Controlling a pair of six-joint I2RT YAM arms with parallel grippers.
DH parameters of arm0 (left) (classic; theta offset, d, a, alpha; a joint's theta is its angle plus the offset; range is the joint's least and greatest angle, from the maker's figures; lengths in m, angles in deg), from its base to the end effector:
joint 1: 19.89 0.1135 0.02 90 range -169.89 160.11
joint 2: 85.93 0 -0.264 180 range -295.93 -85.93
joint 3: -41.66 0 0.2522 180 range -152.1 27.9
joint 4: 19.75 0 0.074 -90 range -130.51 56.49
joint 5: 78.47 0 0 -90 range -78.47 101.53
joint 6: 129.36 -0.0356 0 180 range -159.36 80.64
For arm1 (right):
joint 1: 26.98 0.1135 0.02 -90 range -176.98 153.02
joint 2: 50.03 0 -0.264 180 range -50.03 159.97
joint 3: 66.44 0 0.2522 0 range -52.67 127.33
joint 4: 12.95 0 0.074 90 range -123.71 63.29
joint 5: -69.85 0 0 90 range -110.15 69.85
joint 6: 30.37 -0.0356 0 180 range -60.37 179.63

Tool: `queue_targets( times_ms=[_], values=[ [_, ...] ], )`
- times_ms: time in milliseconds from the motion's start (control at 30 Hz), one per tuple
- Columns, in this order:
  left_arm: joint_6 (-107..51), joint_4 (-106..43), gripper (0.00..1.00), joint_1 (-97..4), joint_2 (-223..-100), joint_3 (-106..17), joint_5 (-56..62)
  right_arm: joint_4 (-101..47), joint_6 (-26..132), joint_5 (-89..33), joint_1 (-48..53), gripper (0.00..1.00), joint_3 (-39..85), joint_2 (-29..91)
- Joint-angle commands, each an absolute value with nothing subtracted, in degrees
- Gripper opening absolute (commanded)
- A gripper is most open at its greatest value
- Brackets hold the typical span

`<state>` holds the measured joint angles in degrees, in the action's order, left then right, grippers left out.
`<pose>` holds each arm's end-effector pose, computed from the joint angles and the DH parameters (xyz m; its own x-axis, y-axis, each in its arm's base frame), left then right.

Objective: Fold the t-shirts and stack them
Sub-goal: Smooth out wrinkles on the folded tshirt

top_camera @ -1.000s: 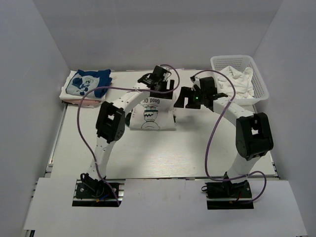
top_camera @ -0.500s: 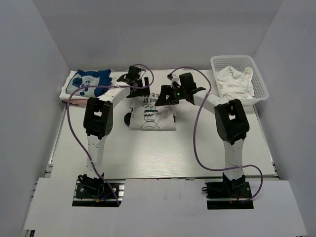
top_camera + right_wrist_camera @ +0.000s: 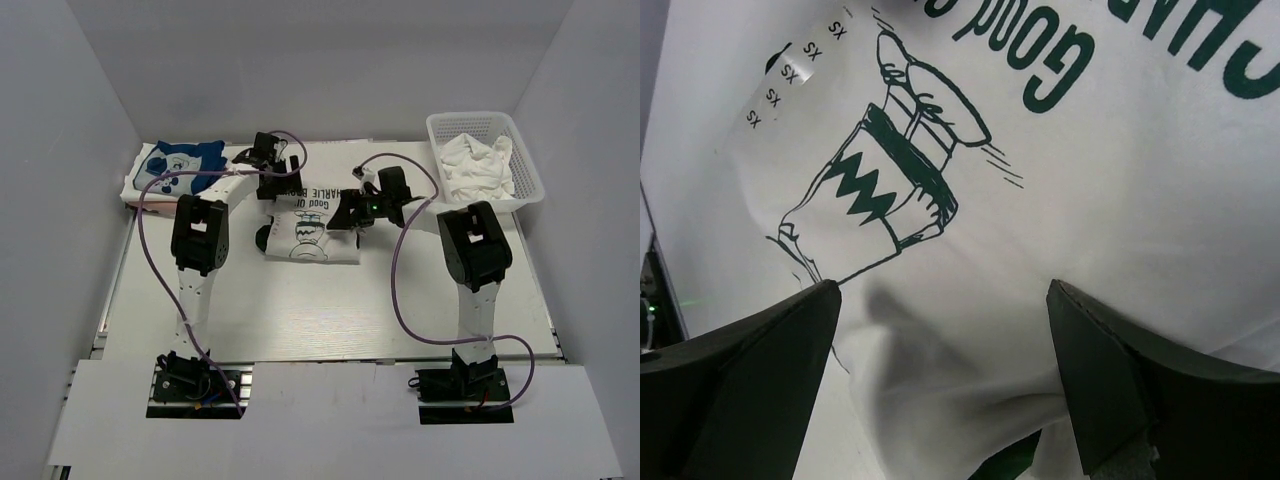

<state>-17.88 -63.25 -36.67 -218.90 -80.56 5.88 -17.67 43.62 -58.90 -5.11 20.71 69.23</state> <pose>0.4889 -0.1511 0.1708 -0.8484 -0.1248 -0.5144 0.0341 0.9569 -0.2883 0.4038 0.1861 0.1488 -0.7431 -0.0665 -0.6659 -0.5727 0.5779 0.5814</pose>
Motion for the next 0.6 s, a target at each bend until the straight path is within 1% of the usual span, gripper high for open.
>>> queue_targets(
  times_ms=[0,33,133,167,300,333,433,567],
  values=[
    [-17.91,-68.13,0.98,-35.80,-218.12,-85.03,4.93,-20.64,49.08,-55.57,-5.88,0.90,20.71,65.48],
    [-17.91,-68.66,1.00,-35.80,-217.07,-85.04,5.72,-21.26,50.04,-55.57,-5.80,0.90,22.19,63.37],
    [-17.91,-67.00,1.00,-35.80,-210.75,-78.91,8.10,-24.59,51.28,-52.94,-5.54,0.90,24.49,58.35],
    [-17.91,-67.00,1.00,-35.80,-207.86,-74.80,8.10,-24.78,51.11,-52.59,-5.54,0.90,24.32,57.38],
    [-17.91,-65.59,1.00,-35.80,-204.85,-66.60,10.03,-23.37,47.86,-49.25,-5.71,0.90,18.44,49.75],
    [-18.52,-65.59,1.00,-36.32,-204.85,-65.54,10.04,-23.98,47.42,-44.81,-5.62,0.90,17.73,48.94],
    [-20.46,-66.12,1.00,-36.94,-206.33,-65.00,9.52,-26.35,45.32,-39.95,-6.06,0.90,15.27,46.92],
    [-21.95,-66.64,1.00,-37.47,-209.67,-65.53,4.42,-28.36,43.99,-36.59,-5.97,0.90,11.67,43.93]
  ],
)
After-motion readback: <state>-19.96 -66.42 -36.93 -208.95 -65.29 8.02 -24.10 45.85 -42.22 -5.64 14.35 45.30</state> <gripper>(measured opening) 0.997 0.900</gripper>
